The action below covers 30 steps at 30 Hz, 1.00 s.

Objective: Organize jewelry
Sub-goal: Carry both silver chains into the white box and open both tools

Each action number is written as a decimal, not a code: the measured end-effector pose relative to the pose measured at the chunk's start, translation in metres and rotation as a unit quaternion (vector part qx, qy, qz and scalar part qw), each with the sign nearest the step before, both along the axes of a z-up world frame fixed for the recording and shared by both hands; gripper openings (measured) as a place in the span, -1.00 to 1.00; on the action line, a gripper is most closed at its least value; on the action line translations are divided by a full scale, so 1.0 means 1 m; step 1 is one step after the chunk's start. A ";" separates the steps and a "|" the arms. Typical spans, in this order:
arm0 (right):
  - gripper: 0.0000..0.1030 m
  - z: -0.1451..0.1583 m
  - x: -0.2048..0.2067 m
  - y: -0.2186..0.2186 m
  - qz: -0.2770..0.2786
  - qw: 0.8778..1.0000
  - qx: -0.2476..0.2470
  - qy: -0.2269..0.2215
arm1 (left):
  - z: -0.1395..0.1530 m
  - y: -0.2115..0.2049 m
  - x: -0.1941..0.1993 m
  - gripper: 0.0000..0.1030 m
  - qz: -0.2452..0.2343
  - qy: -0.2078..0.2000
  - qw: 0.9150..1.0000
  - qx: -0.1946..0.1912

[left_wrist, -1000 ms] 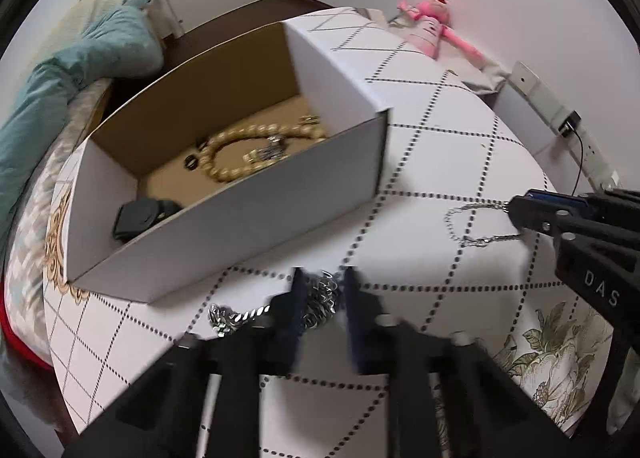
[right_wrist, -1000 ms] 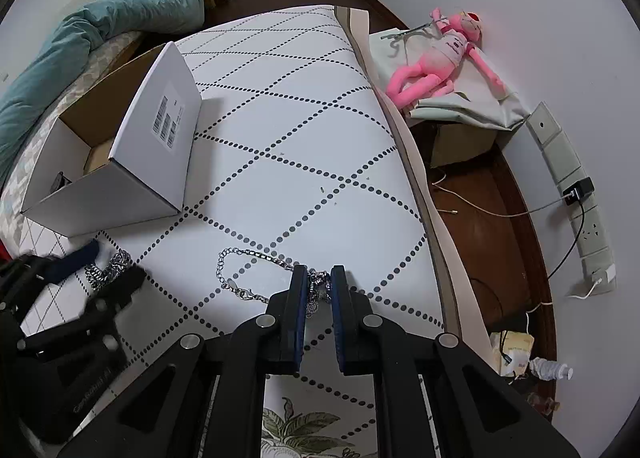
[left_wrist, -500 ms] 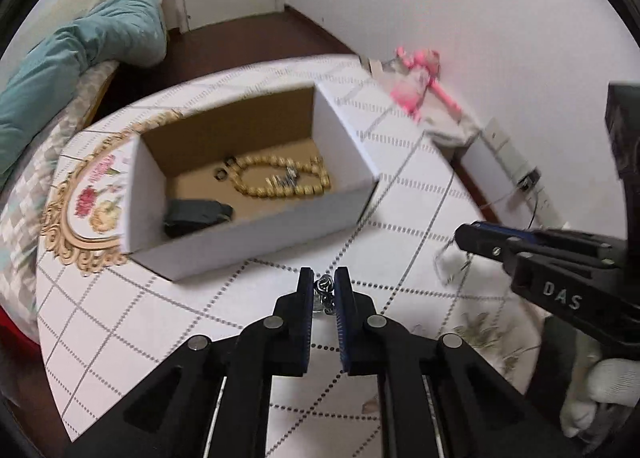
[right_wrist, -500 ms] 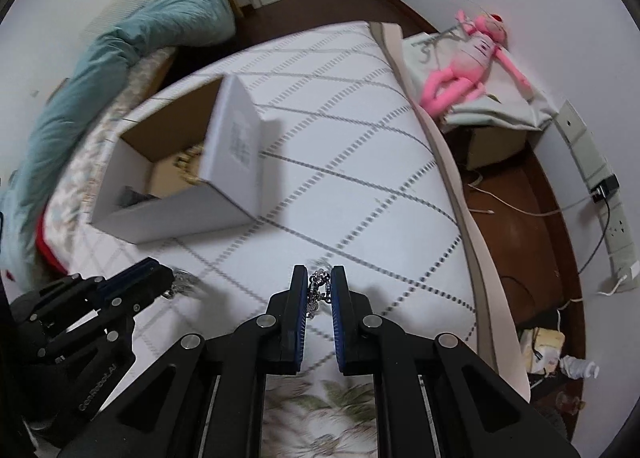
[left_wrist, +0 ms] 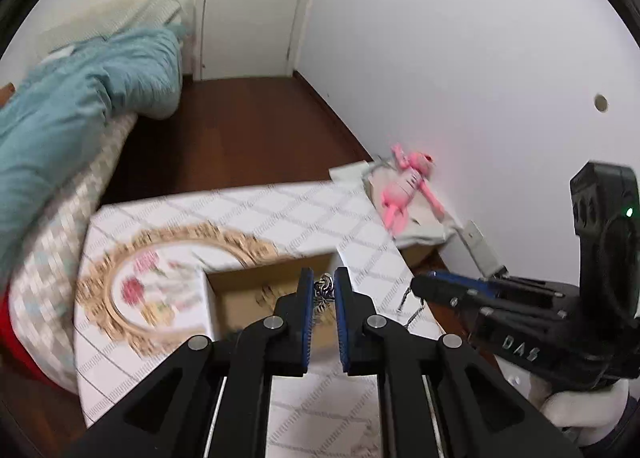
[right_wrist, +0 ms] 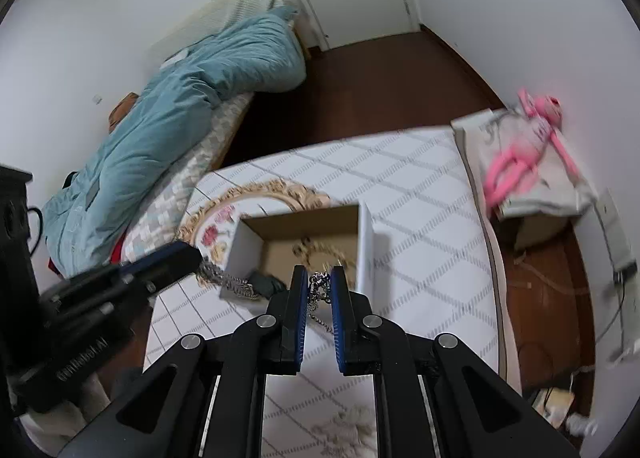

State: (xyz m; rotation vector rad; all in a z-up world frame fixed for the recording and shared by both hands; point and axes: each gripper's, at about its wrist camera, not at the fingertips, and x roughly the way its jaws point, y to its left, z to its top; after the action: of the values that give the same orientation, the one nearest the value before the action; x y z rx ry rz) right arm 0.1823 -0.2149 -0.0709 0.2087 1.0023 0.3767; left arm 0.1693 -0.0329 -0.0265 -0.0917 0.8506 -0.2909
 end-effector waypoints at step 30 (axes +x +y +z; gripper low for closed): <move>-0.75 -0.084 0.128 0.072 0.044 0.985 -0.135 0.100 | -0.092 0.053 0.099 0.14 0.100 0.128 0.983 0.090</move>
State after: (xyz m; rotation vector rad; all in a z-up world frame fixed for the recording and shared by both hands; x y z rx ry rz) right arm 0.3102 -0.1433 -0.1546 -0.0446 1.2522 0.2998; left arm 0.2685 0.0198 -0.1189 -0.0461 1.1109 -0.0114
